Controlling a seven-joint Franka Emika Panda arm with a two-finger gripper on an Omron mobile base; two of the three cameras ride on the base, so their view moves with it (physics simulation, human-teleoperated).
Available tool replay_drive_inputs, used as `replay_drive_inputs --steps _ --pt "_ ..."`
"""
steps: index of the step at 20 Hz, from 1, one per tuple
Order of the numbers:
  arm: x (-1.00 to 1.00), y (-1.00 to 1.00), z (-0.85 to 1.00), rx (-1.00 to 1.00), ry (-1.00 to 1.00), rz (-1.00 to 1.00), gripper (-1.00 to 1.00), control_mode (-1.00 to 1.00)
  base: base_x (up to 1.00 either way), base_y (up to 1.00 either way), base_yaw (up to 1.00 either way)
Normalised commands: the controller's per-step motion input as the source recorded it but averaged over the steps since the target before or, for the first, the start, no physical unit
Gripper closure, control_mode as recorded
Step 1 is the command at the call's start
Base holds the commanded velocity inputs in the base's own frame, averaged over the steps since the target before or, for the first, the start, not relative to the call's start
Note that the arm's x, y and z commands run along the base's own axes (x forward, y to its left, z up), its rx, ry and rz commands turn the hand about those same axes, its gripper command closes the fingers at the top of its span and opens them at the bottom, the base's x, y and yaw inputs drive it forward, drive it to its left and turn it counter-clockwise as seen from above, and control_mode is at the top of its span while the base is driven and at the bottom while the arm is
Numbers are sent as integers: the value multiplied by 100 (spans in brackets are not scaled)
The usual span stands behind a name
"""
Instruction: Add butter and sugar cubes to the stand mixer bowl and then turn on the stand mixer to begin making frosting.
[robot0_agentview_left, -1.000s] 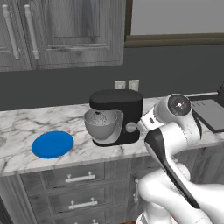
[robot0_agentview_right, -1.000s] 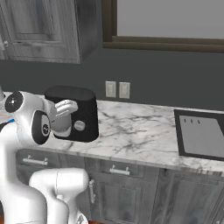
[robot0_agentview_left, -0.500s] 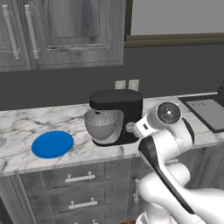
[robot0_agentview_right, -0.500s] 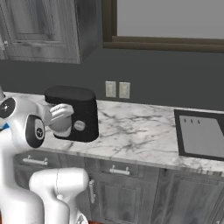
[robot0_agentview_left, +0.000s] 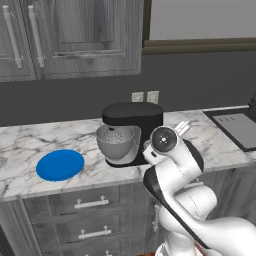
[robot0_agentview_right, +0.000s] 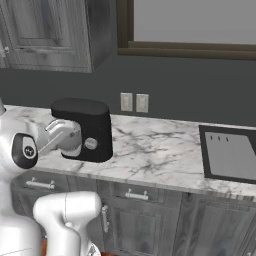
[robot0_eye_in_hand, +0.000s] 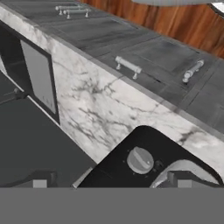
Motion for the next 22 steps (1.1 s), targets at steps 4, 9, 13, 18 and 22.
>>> replay_drive_inputs --steps 4,9,13,18,22 --pt "3 1 -47 -22 11 -1 -100 -100 0 0 0" --pt "25 1 -38 -16 5 0 -100 -100 0 0 0" --pt "35 0 -25 -7 0 0 -100 -100 0 0 0" --pt "46 0 -28 -2 0 0 -100 -100 0 0 0" --pt "44 4 -26 -2 0 0 -100 -100 0 0 0"
